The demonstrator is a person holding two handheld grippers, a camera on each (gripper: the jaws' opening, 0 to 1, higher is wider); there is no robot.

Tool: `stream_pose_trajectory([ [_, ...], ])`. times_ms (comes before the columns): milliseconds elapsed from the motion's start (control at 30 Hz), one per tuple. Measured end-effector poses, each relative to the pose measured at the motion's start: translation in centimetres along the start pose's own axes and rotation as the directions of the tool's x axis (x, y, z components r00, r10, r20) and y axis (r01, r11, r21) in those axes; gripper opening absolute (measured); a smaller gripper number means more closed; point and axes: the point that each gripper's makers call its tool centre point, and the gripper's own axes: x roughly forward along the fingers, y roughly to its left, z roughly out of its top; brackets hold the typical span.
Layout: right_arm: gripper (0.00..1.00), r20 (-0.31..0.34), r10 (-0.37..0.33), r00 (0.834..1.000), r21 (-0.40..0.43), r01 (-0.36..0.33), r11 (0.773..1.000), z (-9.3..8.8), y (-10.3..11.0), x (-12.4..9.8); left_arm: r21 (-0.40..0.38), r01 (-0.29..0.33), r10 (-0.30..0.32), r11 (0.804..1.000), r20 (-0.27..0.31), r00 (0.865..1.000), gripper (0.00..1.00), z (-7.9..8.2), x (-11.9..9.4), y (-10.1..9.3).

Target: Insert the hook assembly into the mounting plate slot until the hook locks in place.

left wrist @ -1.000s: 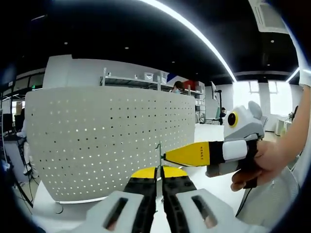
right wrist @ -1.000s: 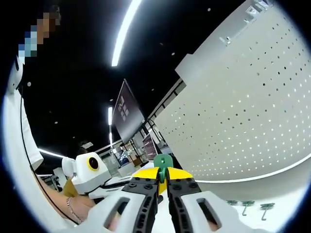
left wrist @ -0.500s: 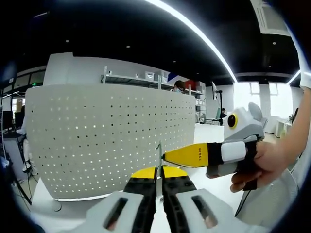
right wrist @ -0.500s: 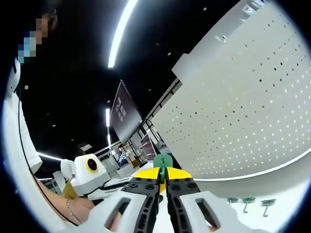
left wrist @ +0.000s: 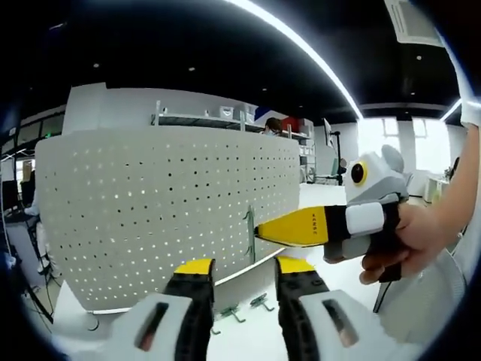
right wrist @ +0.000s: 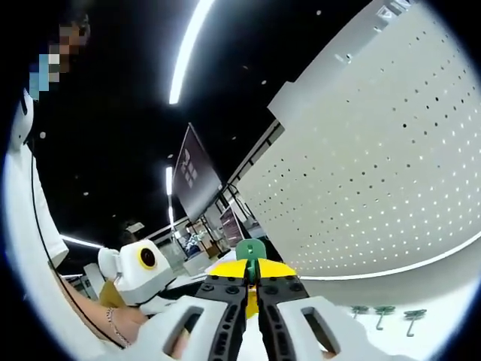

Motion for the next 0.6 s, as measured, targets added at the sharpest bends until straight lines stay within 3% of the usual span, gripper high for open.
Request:
stream_pose_trajectory([
  [200,0.0,0.008,0.002,1.0,0.006,-0.002,1.0,0.1,0.0,-0.2,0.008,0.007,-0.007,1.0,-0.025,1.0,0.72,-1.0,0.4,-0.1],
  [433,0.0,0.035,-0.017,0.999,-0.004,0.017,1.0,1.0,0.1,-0.7,0.006,0.01,-0.009,1.0,-0.042,0.999,0.78,-1.5,0.4,-0.2],
  [533,0.0,0.003,-0.078,0.997,-0.169,0.077,0.983,1.4,-0.2,-0.8,0.0,0.005,-0.005,1.0,-0.045,0.999,0.77,-1.6,0.3,-0.1],
  [600,0.0,-0.013,-0.117,0.993,-0.29,0.109,0.951,1.7,-0.3,-0.8,0.001,0.005,-0.005,1.0,-0.048,0.999,0.77,-1.7,0.3,-0.1],
])
